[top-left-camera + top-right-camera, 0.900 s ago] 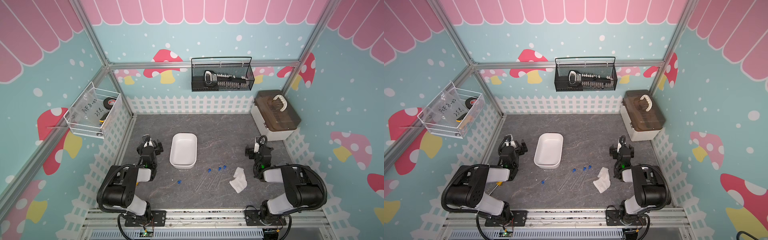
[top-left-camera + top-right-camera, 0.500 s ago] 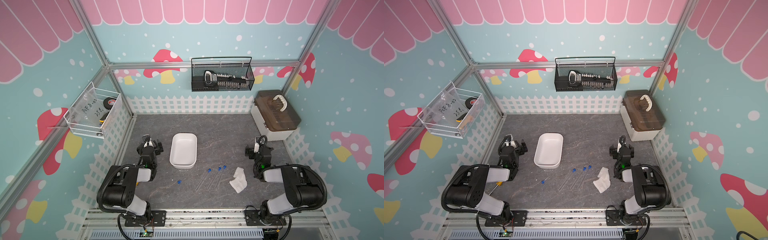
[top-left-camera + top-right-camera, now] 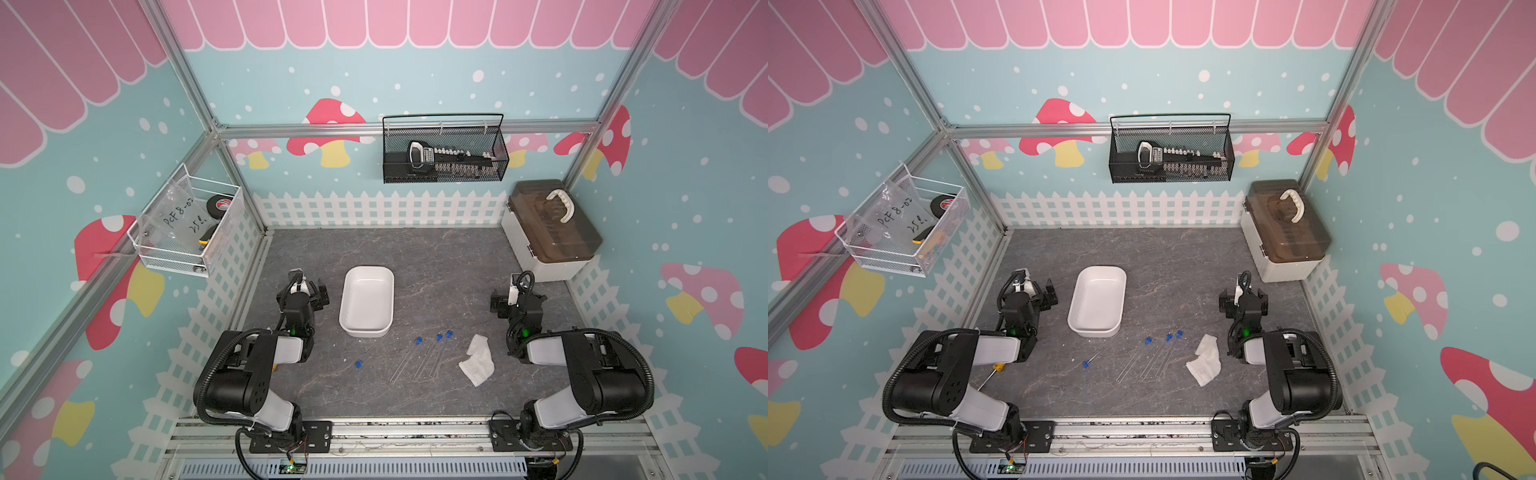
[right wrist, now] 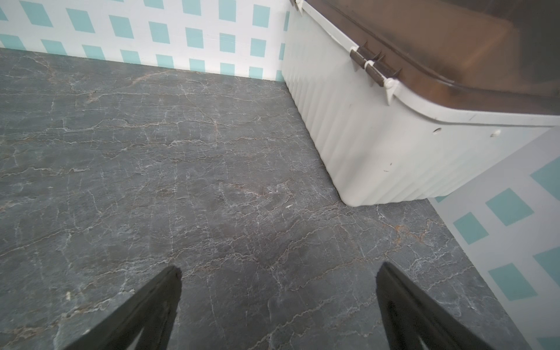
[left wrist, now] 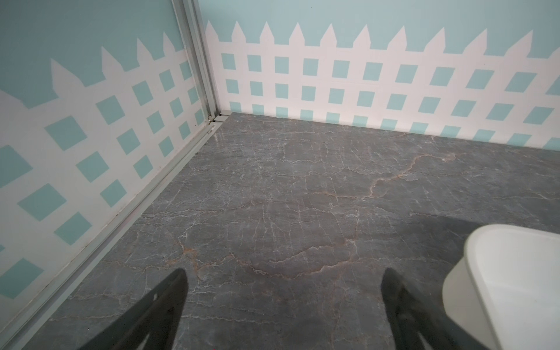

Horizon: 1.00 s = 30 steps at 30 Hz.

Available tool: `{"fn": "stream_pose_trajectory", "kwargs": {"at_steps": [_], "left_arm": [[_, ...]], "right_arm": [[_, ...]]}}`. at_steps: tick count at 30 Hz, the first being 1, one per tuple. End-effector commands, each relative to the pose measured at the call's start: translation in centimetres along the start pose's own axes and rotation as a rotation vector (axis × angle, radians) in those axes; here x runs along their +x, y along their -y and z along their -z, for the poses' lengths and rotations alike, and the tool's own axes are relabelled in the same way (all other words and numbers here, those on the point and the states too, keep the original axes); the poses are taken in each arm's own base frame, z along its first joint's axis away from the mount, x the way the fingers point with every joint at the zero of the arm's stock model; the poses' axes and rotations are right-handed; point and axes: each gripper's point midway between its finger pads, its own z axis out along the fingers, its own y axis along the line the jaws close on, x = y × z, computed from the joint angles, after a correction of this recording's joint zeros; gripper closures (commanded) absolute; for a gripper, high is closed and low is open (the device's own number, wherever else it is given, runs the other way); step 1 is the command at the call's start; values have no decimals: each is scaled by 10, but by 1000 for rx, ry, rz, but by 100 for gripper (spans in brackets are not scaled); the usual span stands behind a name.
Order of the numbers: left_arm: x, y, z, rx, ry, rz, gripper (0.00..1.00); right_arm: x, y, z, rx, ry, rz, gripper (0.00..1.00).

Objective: Wipe the exteriors of test tubes
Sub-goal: Pick up the cleaning item at the center of the board.

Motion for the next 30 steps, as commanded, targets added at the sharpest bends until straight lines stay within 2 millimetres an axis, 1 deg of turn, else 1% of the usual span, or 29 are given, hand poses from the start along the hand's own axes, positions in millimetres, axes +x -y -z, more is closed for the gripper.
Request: {"fn": "stream_pose_trajectory", "kwargs": {"at_steps": [1, 2, 3, 4, 6, 7, 9, 11, 13, 15, 18, 22, 25, 27, 30], "left_arm": [[-4, -2, -2, -1, 6, 0, 0], [-8, -11, 0, -50, 14, 17, 0], [-16, -16, 3, -84, 10, 26, 0], [-21, -16, 5, -82, -26, 22, 0], [-39, -11, 13, -58, -87, 41, 0], [-44, -5, 17, -22, -104, 71, 0], [-57, 13, 28, 77, -117, 135, 0], [-65, 31, 40, 137, -126, 154, 1], [-70, 52, 56, 181, -146, 118, 4], [-73, 77, 76, 216, -164, 48, 5], [-71, 106, 101, 263, -170, -5, 5], [-65, 127, 122, 341, -187, 39, 5], [-56, 145, 138, 396, -204, 9, 5], [-48, 156, 147, 427, -224, -21, 5], [-31, 174, 157, 479, -262, -57, 5]], "right_arm": [[-11, 3, -1, 9, 34, 3, 1], [-15, 5, 2, 17, 31, -4, 1], [-22, 7, 7, 18, 19, -3, 1], [-27, 10, 12, 21, -13, -14, 1], [-44, 18, 27, 32, -82, -45, 1], [-49, 20, 35, 32, -109, -62, 1], [-52, 24, 52, 35, -185, -120, 1], [-50, 19, 68, -9, -257, -146, 1], [-42, 14, 82, -41, -322, -178, 1], [-33, 8, 94, -76, -372, -209, 6], [-17, -5, 108, -135, -459, -273, 12], [7, -19, 124, -163, -570, -333, 18], [20, -29, 133, -180, -628, -334, 23], [29, -36, 138, -196, -670, -314, 27], [43, -40, 143, -175, -732, -261, 31]]}}
